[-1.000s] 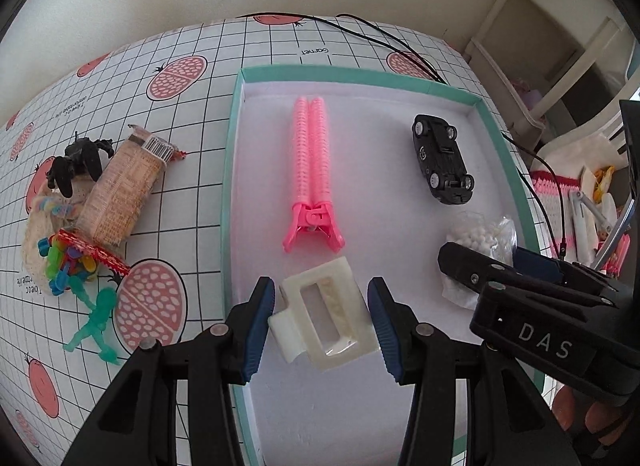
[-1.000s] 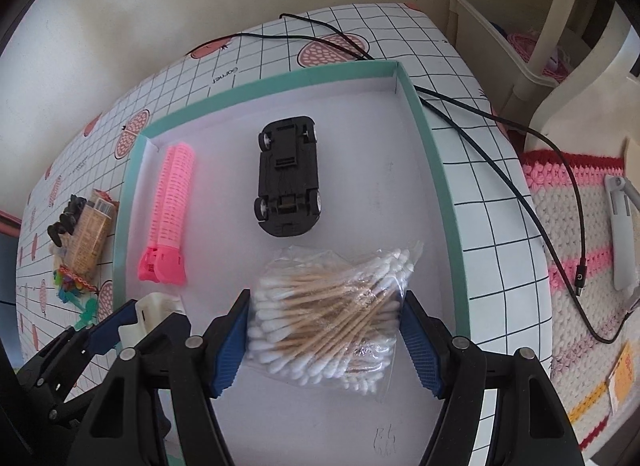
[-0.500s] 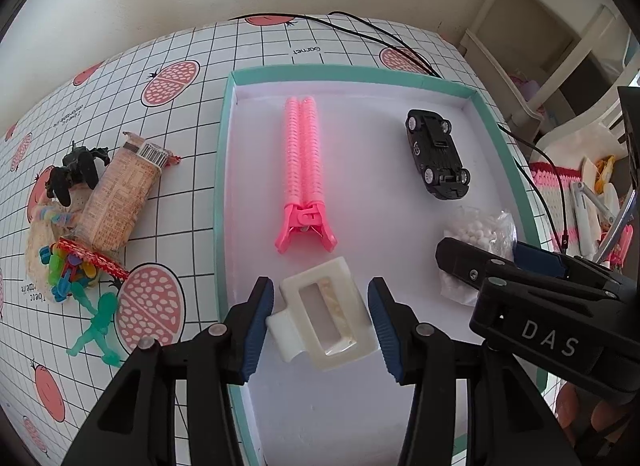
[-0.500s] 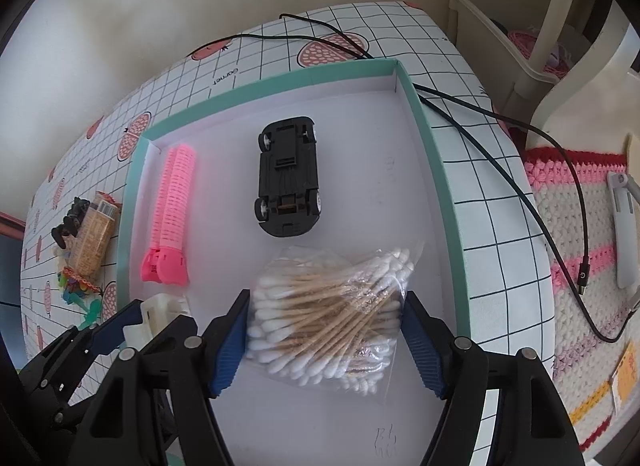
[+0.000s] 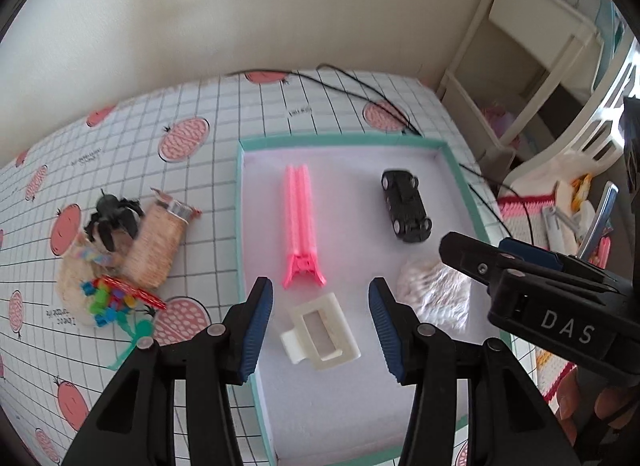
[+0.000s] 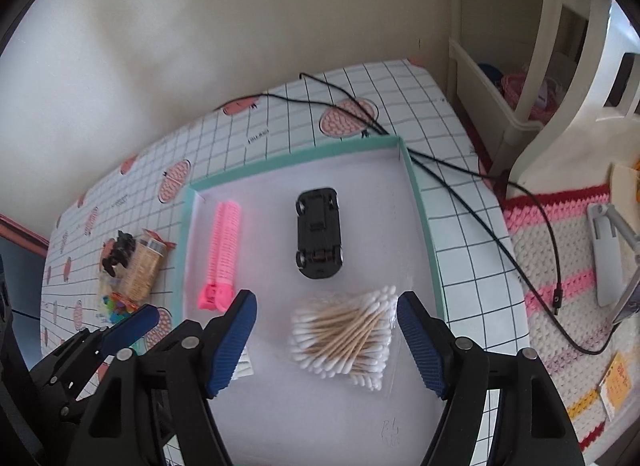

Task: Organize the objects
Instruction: 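Open both tools to release the white clip and swab bag into the tray, then move both tools back toward the lace pouch and toy spider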

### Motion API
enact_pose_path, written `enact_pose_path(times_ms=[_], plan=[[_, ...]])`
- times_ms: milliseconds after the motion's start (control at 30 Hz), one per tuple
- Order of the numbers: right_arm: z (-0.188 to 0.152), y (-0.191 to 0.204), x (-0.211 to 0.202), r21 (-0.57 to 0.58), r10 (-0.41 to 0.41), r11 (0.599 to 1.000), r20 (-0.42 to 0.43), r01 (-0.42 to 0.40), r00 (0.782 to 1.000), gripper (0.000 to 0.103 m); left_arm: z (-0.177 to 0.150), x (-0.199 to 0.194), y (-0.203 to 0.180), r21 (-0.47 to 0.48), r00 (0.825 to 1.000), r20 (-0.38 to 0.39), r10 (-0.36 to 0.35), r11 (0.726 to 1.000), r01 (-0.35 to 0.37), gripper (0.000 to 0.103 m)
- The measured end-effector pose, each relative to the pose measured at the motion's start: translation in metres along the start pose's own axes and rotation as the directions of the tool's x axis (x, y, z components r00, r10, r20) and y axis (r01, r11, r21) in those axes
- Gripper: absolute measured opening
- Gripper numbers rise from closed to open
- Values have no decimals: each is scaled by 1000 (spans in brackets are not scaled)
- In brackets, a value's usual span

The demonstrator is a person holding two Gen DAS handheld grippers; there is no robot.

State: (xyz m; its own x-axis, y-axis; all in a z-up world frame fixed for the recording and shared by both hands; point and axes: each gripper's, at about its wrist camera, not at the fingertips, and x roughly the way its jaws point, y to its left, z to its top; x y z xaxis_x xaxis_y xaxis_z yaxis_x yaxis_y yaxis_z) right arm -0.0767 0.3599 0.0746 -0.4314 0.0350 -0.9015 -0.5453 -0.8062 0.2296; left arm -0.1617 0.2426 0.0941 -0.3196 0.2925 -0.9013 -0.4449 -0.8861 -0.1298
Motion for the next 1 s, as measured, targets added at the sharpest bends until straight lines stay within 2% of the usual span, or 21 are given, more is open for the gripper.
enact_pose_path(times_ms=[233,300,333,367,433,533,700,767,1000], plan=[[1,0,9,-3,-9,1000,-15,9,1000,76,0,3,11,-44,1000,6,18,999,-18,51],[0,0,13,-8,-18,1000,-22,18,1000,76,1,6,15,-63,999,7,31,998,-30,57],[-1,0,15,-14,-22,1000,-21,21,1000,77,1,7,18,-71,999,8,37,997,-36,66],[-1,1,16,-22,-25,999,-20,24,999,77,1,7,21,-82,999,12,43,996,-42,69],[-1,2,16,-35,-28,999,-10,28,1000,85,1,8,26,-101,998,19,59,993,-57,69],[-2,4,17,-44,-33,999,-2,33,999,89,2,8,35,-123,997,30,75,990,-71,84],[-2,6,17,-59,-37,998,13,38,999,102,2,5,42,-157,995,54,80,985,-71,93],[-2,6,16,-58,-39,998,22,40,999,103,3,5,46,-172,994,59,97,981,-86,101],[-2,6,17,-55,-33,998,27,35,999,103,4,2,55,-209,992,71,105,974,-88,103]])
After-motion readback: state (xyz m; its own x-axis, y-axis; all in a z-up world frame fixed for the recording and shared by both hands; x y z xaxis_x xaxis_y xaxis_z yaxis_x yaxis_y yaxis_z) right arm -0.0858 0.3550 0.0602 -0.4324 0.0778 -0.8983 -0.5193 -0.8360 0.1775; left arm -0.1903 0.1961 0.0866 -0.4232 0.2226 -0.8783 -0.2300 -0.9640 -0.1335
